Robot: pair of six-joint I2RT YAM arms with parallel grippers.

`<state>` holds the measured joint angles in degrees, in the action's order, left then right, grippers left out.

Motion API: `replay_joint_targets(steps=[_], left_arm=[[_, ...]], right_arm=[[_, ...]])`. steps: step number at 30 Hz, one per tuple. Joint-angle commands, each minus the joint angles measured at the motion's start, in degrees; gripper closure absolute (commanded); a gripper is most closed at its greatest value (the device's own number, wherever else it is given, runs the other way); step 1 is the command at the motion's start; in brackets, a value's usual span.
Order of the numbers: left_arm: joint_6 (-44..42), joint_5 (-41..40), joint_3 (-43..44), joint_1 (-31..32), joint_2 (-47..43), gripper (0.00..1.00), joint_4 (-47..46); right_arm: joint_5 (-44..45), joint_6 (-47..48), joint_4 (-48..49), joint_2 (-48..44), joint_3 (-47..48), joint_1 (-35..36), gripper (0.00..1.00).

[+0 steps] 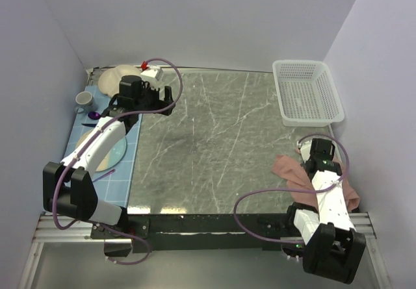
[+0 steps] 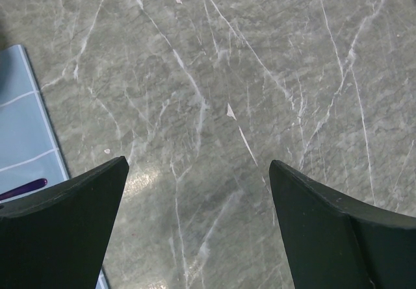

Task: Roll the t-shirts
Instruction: Pick up the T-shirt at the corner of the board.

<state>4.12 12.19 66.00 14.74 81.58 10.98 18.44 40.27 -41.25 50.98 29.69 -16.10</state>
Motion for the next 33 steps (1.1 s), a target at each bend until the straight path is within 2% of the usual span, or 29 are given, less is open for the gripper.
replay_joint_targets(steps=[1,4,8,14,15,16,18,19,21,22,23,25,26,27,28,29,30,33], left_arm=[[0.27,0.30,-0.34,0.37,-2.74,0.02,-1.84],[0.10,0.12,-0.95,0.37,-3.27,0.03,-1.93],[0.01,-0.32,-1.84,0.37,-4.32,0.03,-2.28],[-0.08,-0.41,-2.19,0.37,-4.94,0.03,-2.28],[-0.08,-0.32,-2.19,0.37,-5.03,0.03,-2.28],[-0.08,-0.41,-2.01,0.37,-5.03,0.03,-2.28],[0.10,-0.67,-1.92,0.37,-5.38,0.03,-2.37],[0.27,-1.11,-1.75,0.29,-5.81,0.03,-2.46],[1.59,-1.46,-1.66,-0.06,-6.34,0.03,-2.63],[2.11,-1.46,-1.66,-0.41,-6.96,0.03,-2.63],[3.16,-1.55,-1.66,-1.55,-7.14,0.03,-2.72],[4.05,-1.29,-1.75,-3.05,-8.01,0.03,-2.72],[5.01,-1.03,-1.66,-4.71,-8.45,0.03,-2.81],[5.19,-0.94,-1.92,-5.51,-8.89,0.03,-2.81],[5.46,-1.02,-2.01,-6.04,-10.11,0.03,-2.98],[5.46,-1.20,-2.19,-7.00,-10.82,0.03,-3.16],[5.46,-1.37,-2.54,-7.27,-11.53,0.03,-3.25],[5.72,-2.34,-3.68,-8.59,-15.13,0.03,-3.51]], right_arm=[[-0.24,-1.51,-1.72,0.52,1.51,0.28,0.71],[-3.22,-1.51,-4.43,-0.27,2.21,0.45,0.70],[-2.27,-2.04,-4.01,-0.80,1.77,0.89,0.71],[2.74,-2.39,1.35,1.57,0.98,0.89,0.83],[3.01,-2.83,1.79,2.10,1.16,0.89,0.88],[3.27,-3.27,1.88,2.28,1.68,0.89,1.00],[2.22,-4.06,0.40,1.85,5.36,1.24,1.00],[1.61,-4.41,-2.57,1.23,7.38,3.77,1.00],[-1.10,-5.37,-6.45,-1.22,16.15,8.52,1.00],[-3.12,-5.90,-12.13,-1.41,20.28,11.06,1.00],[-5.41,-7.65,-15.40,-1.06,30.15,15.79,1.00],[-13.31,-10.11,-24.86,2.44,41.62,21.70,1.00],[-16.99,-12.30,-27.88,4.20,53.42,24.94,1.00],[-22.25,-13.45,-30.61,7.87,59.19,26.98,1.00],[-24.48,-14.86,-35.34,9.91,64.91,28.82,1.00],[-26.41,-17.22,-37.47,14.02,75.67,32.67,1.00],[-29.48,-18.20,-40.80,15.88,81.00,34.71,1.00],[-34.32,-21.99,-41.63,22.39,100.51,37.54,1.00]])
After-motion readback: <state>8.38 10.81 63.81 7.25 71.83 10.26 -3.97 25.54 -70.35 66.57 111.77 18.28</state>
